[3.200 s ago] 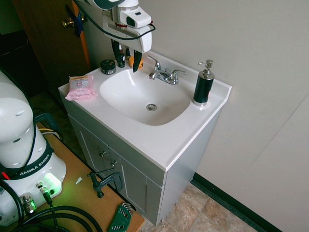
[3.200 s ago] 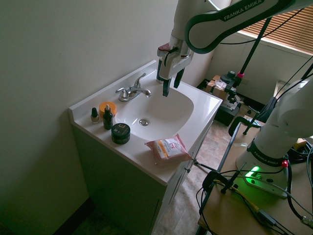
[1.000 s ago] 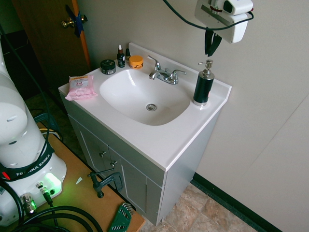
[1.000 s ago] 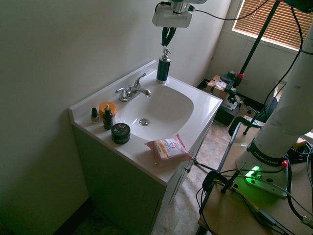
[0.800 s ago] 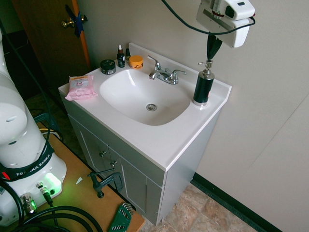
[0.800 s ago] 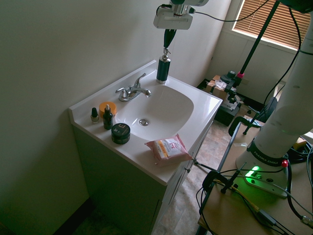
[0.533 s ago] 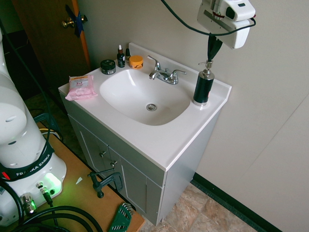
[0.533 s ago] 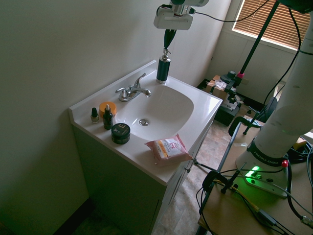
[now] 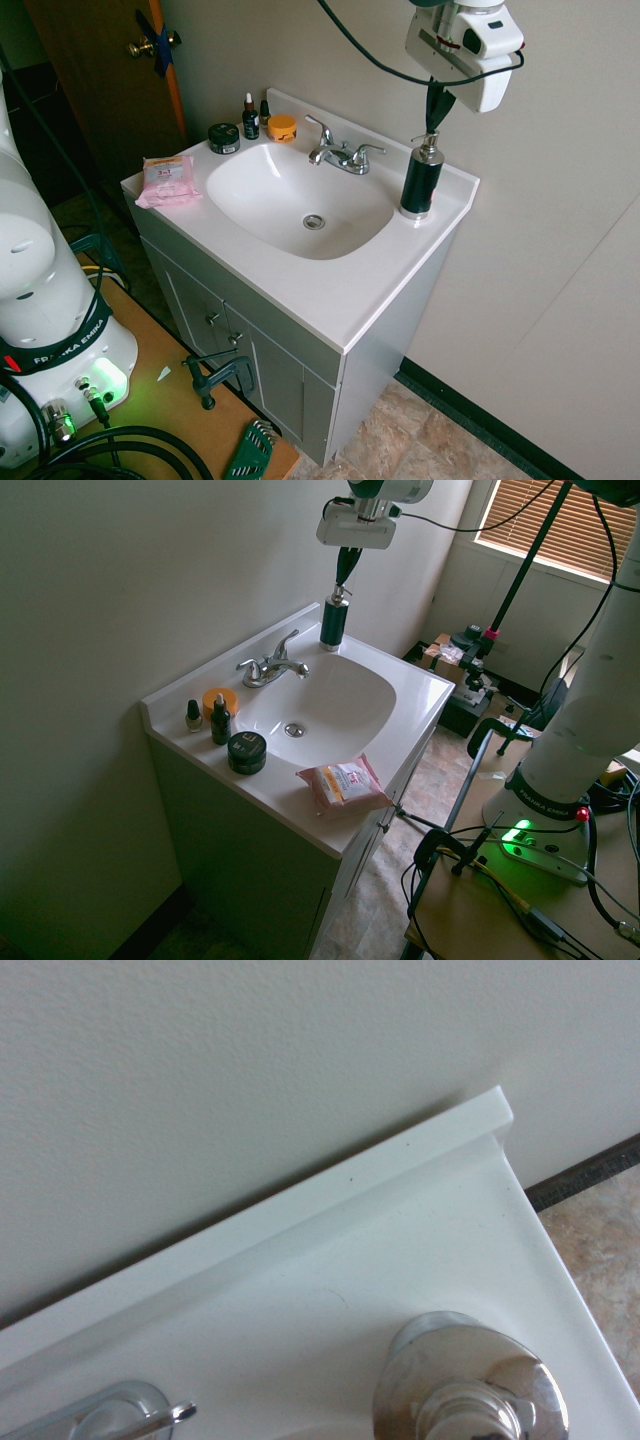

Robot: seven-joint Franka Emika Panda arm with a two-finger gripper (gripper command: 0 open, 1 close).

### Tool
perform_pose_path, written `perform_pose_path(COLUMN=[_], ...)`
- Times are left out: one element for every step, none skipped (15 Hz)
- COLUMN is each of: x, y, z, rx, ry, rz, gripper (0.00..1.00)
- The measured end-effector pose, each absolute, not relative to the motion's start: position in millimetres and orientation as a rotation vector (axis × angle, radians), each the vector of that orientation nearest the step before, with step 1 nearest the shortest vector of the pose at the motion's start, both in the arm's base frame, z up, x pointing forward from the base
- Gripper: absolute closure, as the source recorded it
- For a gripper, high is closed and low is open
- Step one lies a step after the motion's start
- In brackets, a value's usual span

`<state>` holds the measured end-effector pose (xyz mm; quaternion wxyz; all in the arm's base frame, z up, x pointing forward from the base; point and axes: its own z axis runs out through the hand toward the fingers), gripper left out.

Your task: Sanitize yourself

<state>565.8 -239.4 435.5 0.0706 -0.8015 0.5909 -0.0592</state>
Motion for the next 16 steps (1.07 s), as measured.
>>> perform_pose_path(x=[563, 559, 554, 550, 544, 538, 532, 526, 520, 516, 513, 511, 510, 509, 508, 506], y=[-236, -230, -221, -209, -195, -181, -166, -153, -140, -128, -117, -107, -99, -92, -87, -84], z=[445, 457, 469, 478, 480, 478, 472, 463, 454, 444, 434, 427, 421, 417, 414, 411], rx=[-2.413, -2.416, -2.423, -2.439, -2.464, -2.501, -2.539, -2.576, -2.609, -2.640, -2.665, -2.685, -2.703, -2.716, -2.729, -2.740], ry=[1.760, 1.739, 1.713, 1.680, 1.647, 1.612, 1.580, 1.552, 1.524, 1.497, 1.477, 1.461, 1.448, 1.437, 1.428, 1.422], rz=[-0.185, -0.193, -0.191, -0.186, -0.180, -0.167, -0.150, -0.134, -0.122, -0.114, -0.108, -0.105, -0.105, -0.103, -0.099, -0.096], gripper=[1.00, 0.00, 0.00, 0.00, 0.00, 0.00, 0.00, 0.00, 0.00, 0.00, 0.00, 0.00, 0.00, 0.00, 0.00, 0.00])
